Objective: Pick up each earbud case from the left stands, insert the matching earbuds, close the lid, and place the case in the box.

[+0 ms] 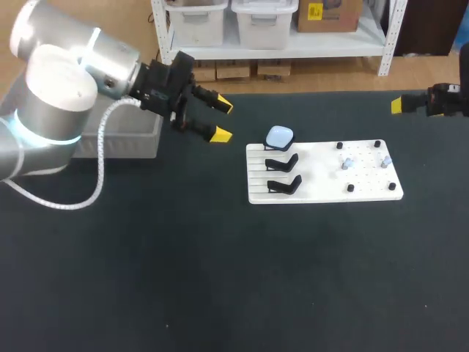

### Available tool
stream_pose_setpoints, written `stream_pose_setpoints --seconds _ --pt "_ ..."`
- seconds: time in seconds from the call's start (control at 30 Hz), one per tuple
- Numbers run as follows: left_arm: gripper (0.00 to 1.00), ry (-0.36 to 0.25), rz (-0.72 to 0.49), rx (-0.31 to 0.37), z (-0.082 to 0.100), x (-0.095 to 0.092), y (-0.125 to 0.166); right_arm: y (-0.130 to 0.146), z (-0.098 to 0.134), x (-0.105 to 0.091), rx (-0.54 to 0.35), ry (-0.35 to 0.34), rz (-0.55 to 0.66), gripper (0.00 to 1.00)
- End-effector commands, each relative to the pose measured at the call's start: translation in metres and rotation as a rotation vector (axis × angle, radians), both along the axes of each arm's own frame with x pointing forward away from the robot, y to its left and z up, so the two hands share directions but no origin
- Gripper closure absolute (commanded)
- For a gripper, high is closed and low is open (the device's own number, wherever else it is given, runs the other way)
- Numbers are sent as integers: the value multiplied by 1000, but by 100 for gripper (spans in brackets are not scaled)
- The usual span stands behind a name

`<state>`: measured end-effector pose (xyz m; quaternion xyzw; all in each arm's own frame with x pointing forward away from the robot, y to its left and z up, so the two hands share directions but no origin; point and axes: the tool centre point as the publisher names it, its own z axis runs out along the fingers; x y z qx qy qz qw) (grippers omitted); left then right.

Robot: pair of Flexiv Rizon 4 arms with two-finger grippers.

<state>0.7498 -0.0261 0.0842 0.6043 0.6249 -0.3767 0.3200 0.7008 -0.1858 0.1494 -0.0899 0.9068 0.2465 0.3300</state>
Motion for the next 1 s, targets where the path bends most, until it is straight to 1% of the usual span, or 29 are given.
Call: stream_pose_setpoints --seconds 0.03,0.23,0.3,0.4,0.53,0.57,0.63,0.7,0.77,0.9,1.0 --pt "0 -15 12 -15 -10 -5 -7 0 0 0 -1 0 0 0" --pt "0 -17 1 -22 -19 -4 -12 0 0 0 -1 0 0 0" --pt "0 -16 -9 -37 -20 -2 -14 0 0 0 -1 0 0 0" --pt "2 -17 -22 -53 -23 2 -18 0 0 0 -1 0 0 0" --pt "5 -13 -39 -69 -28 3 -26 0 0 0 -1 0 0 0" --pt "6 -8 -44 -74 -30 3 -27 0 0 0 -1 0 0 0" --pt "15 -3 -48 -74 -34 4 -30 0 0 0 -1 0 0 0" --pt "15 7 -51 -74 -38 5 -32 0 0 0 -1 0 0 0" --pt "20 13 -55 -73 -41 7 -34 0 0 0 -1 0 0 0" --pt "24 25 -49 -67 -45 11 -35 0 0 0 -1 0 0 0" --pt "23 31 -45 -62 -48 12 -35 0 0 0 -1 0 0 0"
